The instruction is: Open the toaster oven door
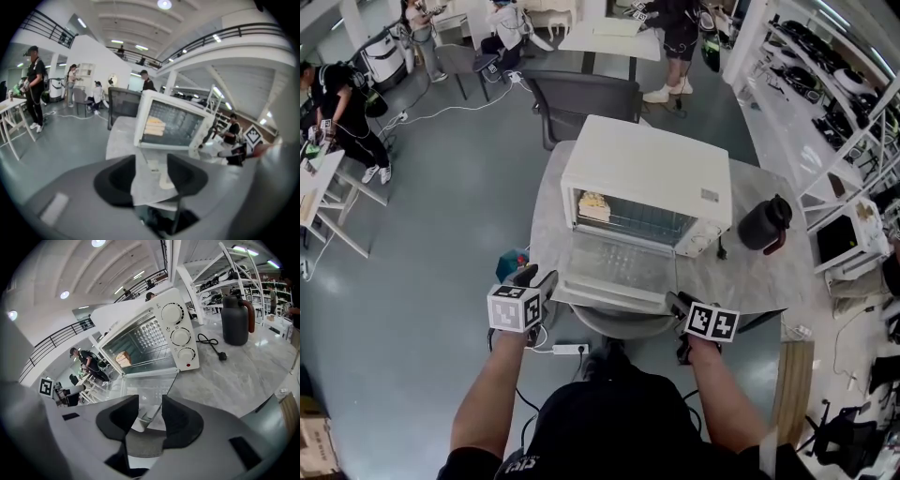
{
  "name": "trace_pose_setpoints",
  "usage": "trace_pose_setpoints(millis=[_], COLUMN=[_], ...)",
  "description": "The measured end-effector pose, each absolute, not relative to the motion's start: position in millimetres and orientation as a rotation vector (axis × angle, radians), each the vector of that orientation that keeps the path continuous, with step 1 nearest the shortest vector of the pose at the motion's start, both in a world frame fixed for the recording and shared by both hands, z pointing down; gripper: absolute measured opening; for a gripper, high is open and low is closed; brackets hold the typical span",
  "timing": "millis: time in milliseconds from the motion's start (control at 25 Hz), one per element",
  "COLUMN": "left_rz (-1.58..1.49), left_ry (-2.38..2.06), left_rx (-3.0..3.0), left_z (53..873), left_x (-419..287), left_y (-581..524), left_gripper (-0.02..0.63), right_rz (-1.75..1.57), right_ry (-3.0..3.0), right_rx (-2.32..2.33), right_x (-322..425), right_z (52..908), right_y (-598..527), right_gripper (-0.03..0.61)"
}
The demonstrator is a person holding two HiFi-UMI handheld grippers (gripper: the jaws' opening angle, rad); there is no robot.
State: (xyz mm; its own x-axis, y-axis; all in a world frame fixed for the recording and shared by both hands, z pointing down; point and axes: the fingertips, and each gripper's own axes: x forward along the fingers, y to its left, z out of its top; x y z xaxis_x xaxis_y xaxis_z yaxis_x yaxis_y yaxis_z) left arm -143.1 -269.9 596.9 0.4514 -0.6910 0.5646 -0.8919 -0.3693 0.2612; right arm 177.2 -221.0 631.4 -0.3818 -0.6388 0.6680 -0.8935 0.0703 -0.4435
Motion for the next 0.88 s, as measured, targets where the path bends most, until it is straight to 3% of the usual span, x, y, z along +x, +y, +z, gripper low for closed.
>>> trace_pose_setpoints(millis=[880], left_rz=[0.639], left_ry=[-1.186], left_rx=[2.075], left_z=[661.2], left_x=[-116.7], left_y=[-264.4], left_gripper=[0.210], right_rz=[1.251], right_ry=[-2.009], right_rx=[1.474], right_x=[171.7], right_z=[663.1], right_y=[-201.7], right_gripper=[0.149])
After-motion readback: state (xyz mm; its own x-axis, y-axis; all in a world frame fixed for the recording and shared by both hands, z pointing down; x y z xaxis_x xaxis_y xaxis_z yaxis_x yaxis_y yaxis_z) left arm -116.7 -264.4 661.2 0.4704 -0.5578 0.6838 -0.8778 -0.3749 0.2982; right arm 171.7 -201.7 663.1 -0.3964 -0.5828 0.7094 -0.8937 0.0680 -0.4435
